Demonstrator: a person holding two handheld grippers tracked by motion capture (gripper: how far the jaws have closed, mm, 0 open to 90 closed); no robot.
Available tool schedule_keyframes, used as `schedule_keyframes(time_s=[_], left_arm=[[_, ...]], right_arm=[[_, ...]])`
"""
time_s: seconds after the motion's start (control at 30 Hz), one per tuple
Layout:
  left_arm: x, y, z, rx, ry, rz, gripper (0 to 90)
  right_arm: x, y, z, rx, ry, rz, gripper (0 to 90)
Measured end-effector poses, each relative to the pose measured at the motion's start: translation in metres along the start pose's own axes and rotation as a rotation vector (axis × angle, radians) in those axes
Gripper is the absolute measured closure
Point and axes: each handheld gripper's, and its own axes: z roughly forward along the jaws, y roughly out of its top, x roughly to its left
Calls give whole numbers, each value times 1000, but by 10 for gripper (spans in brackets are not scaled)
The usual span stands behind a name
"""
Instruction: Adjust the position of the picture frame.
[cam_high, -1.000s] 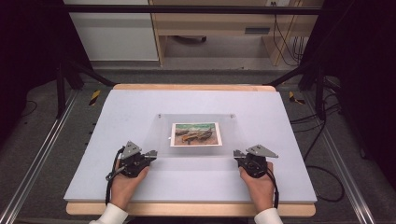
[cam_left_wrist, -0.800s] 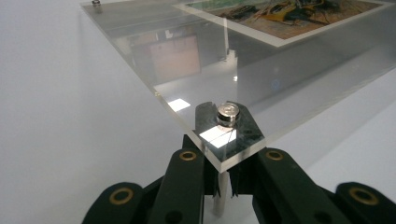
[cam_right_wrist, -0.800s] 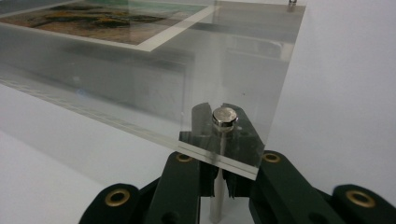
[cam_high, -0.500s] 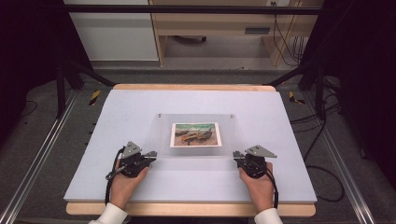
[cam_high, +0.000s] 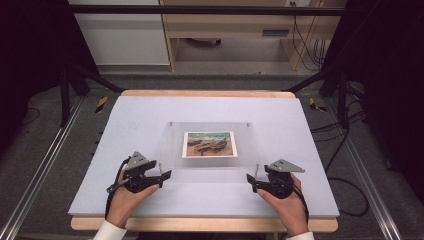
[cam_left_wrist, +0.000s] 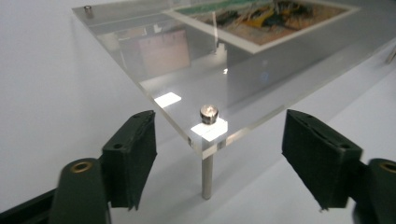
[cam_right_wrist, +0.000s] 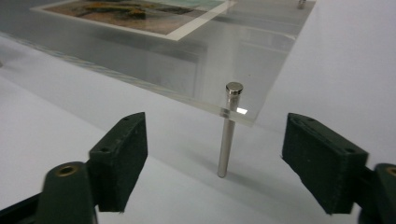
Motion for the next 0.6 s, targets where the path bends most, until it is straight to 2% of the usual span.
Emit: schedule_keyframes(time_s=[0.07, 0.13, 0.27, 0.33, 0.37, 0.43, 0.53, 0.6], left_arm=[[1, 2, -3, -21, -24, -7, 196], [2, 4, -6, -54, -42, -22, 164], [2, 8, -6, -105, -71, -55, 160], [2, 9, -4, -107, -63, -54, 175], [1, 12, 0, -109, -47, -58, 182], [2, 15, 5, -110, -47, -72, 194], [2, 18, 14, -93, -19, -62, 211], [4, 19, 18, -104, -18, -85, 213]], right_arm=[[-1, 3, -4, -13, 6, 11, 167], [-2, 8, -9, -57, -6, 10, 160], [-1, 21, -12, -103, -6, -7, 153], [-1, 24, -10, -99, -5, -12, 158], [-2, 30, -6, -95, -12, -18, 188], [-4, 36, 0, -94, -3, -6, 207], [-9, 43, 10, -54, -5, 4, 223], [-14, 44, 17, -28, 5, 10, 231]])
